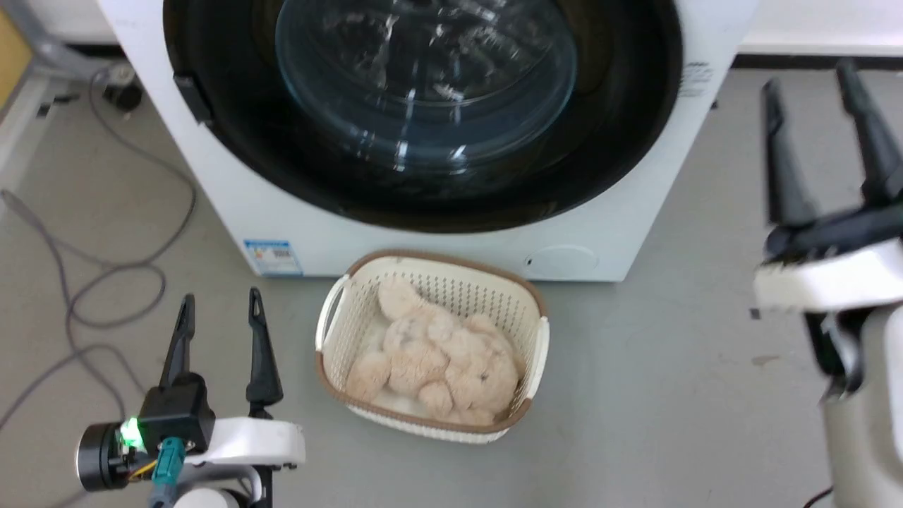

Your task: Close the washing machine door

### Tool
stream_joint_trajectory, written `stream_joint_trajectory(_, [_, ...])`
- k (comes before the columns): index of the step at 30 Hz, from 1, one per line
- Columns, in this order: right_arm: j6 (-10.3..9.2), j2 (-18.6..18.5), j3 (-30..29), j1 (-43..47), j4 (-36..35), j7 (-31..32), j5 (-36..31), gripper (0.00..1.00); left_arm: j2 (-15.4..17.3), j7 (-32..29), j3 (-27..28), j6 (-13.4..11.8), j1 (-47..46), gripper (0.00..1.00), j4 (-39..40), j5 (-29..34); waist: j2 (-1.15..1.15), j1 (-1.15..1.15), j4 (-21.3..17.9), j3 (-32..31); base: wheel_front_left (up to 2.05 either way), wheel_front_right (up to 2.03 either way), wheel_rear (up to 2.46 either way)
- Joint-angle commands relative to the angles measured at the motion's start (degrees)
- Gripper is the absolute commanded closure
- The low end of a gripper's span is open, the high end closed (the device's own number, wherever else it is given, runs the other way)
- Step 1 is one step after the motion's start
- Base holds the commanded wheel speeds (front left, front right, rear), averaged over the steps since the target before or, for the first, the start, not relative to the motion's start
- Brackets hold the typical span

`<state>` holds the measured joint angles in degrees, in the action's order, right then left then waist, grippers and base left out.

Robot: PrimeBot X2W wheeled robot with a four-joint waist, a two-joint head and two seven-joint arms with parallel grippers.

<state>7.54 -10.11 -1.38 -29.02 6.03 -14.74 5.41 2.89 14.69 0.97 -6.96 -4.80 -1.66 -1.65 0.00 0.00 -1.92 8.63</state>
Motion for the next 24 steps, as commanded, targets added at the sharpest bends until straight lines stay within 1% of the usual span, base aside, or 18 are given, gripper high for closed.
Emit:
stream_joint_trajectory(1, [-0.05, 0.8, 0.2, 2.1, -0.7, -0.3, 0.5, 0.0, 0.2, 0.3, 0.2, -0.2, 1.0, 0.0, -0.2, 0.4, 0.0, 0.0, -1.3, -1.8, 0.0, 0.0, 0.0])
stream_joint_trajectory(6, [-0.05, 4.1, 0.0, 8.4, -0.9, -0.3, 2.6, 0.0, 0.2, 0.3, 0.4, -0.5, 3.2, 0.0, -0.5, 0.8, 0.0, 0.0, -2.2, -4.2, 0.0, 0.0, 0.0])
stream_joint_trajectory(10, [-0.05, 5.6, 0.3, 12.9, 0.5, -0.3, 3.8, 0.0, 0.2, 0.3, 0.1, -0.6, 4.5, 0.0, -0.6, 1.1, 0.0, 0.0, -2.5, -5.6, 0.0, 0.0, 0.0])
stream_joint_trajectory(15, [-0.05, 6.6, 0.3, 18.6, 1.5, -0.3, 2.9, 0.0, 0.5, 0.3, -0.4, -0.5, 5.6, 0.0, -1.1, 1.5, 0.0, 0.0, -2.5, -7.1, 0.0, 0.0, 0.0])
stream_joint_trajectory(19, [-0.05, 7.1, 0.8, 22.4, 2.1, -0.3, 3.3, 0.0, 0.5, 0.3, -1.0, -0.2, 6.1, 0.0, -1.3, 1.3, 0.0, 0.0, -2.6, -7.6, 0.0, 0.0, 0.0])
stream_joint_trajectory(24, [-0.05, 7.2, 1.7, 24.9, 2.3, -0.3, 5.4, 0.0, 0.5, 0.3, -1.3, 0.3, 6.3, 0.0, -2.0, 1.0, 0.0, 0.0, -2.4, -7.9, 0.0, 0.0, 0.0])
